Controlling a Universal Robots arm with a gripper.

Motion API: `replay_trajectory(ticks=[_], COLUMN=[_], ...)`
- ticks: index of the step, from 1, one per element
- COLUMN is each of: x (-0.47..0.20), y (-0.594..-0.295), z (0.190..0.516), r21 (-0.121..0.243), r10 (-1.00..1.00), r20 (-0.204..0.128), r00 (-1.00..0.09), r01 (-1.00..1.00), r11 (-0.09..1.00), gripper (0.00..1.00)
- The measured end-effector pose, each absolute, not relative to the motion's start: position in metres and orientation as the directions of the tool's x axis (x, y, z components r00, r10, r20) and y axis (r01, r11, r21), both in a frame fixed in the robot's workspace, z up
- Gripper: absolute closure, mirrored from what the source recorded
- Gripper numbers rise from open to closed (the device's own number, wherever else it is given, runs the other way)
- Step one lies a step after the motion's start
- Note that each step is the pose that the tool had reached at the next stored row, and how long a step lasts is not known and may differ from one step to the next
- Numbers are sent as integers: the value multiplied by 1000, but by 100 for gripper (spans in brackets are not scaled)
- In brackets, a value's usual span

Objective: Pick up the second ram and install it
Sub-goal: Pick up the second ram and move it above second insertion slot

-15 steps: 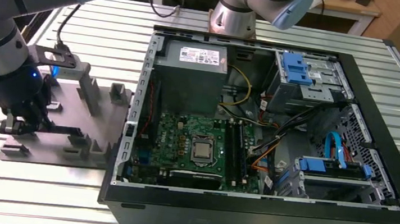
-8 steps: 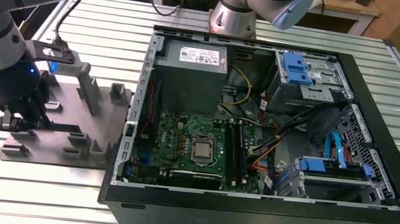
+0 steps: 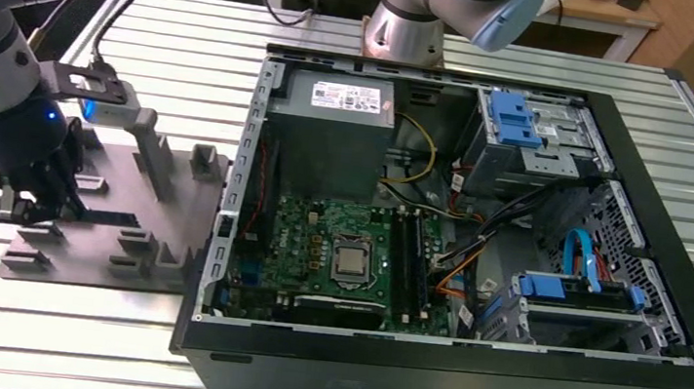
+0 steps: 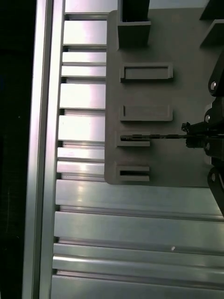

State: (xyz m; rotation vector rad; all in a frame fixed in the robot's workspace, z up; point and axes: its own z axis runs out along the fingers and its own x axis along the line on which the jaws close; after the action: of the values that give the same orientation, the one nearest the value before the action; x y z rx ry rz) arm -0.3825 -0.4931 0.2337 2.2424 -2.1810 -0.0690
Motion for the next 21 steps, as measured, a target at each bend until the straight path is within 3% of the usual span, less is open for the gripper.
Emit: replay_trajectory(ticks=[21], x=[-382], y=[-493], z=[261], r21=[40], r10=[-999], r20=[-23], r00=[27], r01=[-999], r11=[-28], gripper=[86])
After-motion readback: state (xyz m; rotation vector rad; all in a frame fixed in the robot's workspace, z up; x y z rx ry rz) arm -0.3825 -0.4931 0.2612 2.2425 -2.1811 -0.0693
